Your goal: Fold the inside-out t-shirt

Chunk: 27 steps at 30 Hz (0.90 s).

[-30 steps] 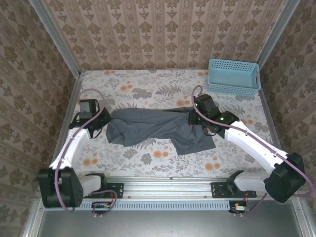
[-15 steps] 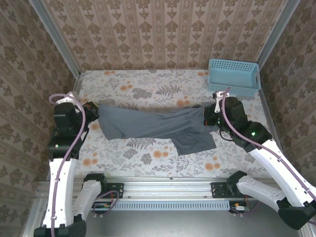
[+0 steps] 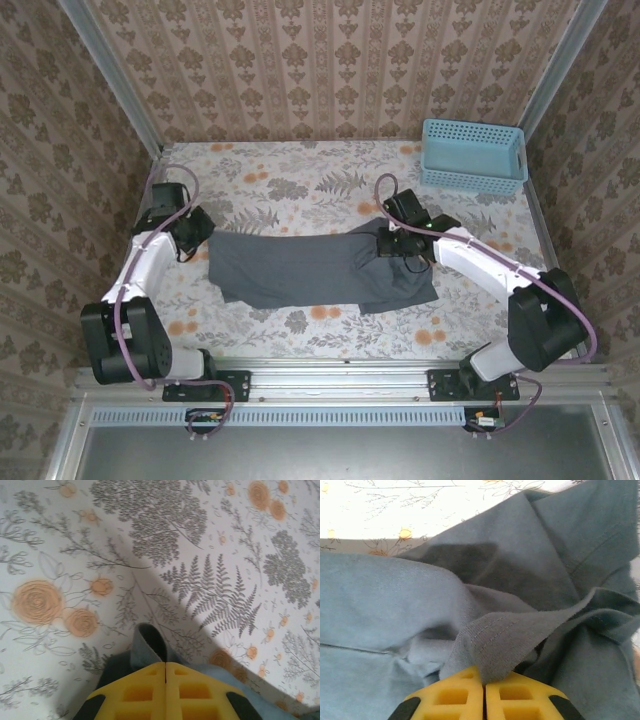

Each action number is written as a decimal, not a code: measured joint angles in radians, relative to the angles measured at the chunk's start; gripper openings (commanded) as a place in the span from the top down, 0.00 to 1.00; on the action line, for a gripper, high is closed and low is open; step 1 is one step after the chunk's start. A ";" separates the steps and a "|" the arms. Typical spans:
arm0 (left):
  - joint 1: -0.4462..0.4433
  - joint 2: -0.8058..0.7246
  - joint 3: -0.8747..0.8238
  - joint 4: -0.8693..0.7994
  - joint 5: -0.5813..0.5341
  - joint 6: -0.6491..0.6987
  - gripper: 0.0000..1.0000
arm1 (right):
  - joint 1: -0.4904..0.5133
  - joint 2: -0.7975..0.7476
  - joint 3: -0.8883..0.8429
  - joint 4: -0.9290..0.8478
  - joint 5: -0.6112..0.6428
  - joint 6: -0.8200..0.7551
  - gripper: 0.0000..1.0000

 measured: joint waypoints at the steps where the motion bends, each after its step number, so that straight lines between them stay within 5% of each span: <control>1: -0.005 0.003 0.000 0.008 0.006 0.000 1.00 | -0.002 0.007 0.000 0.011 -0.009 0.002 0.81; 22: -0.026 0.021 -0.022 0.063 0.055 0.000 1.00 | -0.024 0.091 0.026 0.047 -0.055 0.010 0.62; 27: -0.026 0.021 -0.027 0.066 0.055 0.000 1.00 | -0.024 0.121 0.026 0.045 -0.056 0.011 0.67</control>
